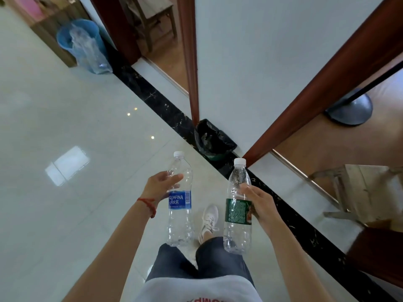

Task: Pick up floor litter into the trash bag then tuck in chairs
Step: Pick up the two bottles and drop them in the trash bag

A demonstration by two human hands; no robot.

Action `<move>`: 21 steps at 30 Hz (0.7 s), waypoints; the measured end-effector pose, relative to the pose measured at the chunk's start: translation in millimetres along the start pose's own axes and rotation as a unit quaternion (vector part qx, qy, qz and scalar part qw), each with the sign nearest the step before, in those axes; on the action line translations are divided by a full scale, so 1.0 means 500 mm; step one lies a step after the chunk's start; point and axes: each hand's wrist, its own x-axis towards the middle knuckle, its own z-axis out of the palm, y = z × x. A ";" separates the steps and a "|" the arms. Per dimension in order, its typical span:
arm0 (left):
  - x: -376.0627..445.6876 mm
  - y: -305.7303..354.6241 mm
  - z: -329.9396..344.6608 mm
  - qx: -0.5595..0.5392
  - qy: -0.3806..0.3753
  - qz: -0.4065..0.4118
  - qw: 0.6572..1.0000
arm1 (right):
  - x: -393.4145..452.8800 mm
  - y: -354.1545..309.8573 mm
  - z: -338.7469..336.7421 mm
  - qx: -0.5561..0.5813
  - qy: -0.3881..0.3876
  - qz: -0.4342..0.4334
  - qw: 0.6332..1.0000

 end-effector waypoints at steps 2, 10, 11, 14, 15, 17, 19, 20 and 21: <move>0.027 0.032 0.002 -0.001 -0.004 -0.001 1.000 | 0.033 -0.030 0.011 0.003 0.008 0.004 1.000; 0.126 0.149 0.015 0.020 -0.038 -0.002 0.999 | 0.111 -0.108 0.048 0.033 0.038 0.000 0.999; 0.137 0.157 0.014 0.028 -0.043 -0.005 0.999 | 0.117 -0.112 0.054 0.042 0.047 0.003 0.998; 0.180 0.183 0.006 0.049 -0.062 -0.016 0.997 | 0.137 -0.123 0.073 0.079 0.074 0.007 0.994; 0.197 0.193 0.002 0.058 -0.071 -0.019 0.996 | 0.142 -0.127 0.081 0.092 0.083 0.007 0.992; 0.234 0.211 -0.006 0.081 -0.096 -0.022 0.992 | 0.155 -0.133 0.102 0.120 0.104 0.004 0.987; 0.271 0.229 -0.016 0.111 -0.122 -0.029 0.986 | 0.165 -0.134 0.128 0.149 0.135 0.007 0.980; 0.291 0.240 -0.021 0.125 -0.133 -0.032 0.983 | 0.171 -0.132 0.143 0.165 0.152 0.006 0.974; 0.309 0.253 -0.026 0.137 -0.143 -0.035 0.980 | 0.178 -0.128 0.160 0.182 0.169 0.007 0.969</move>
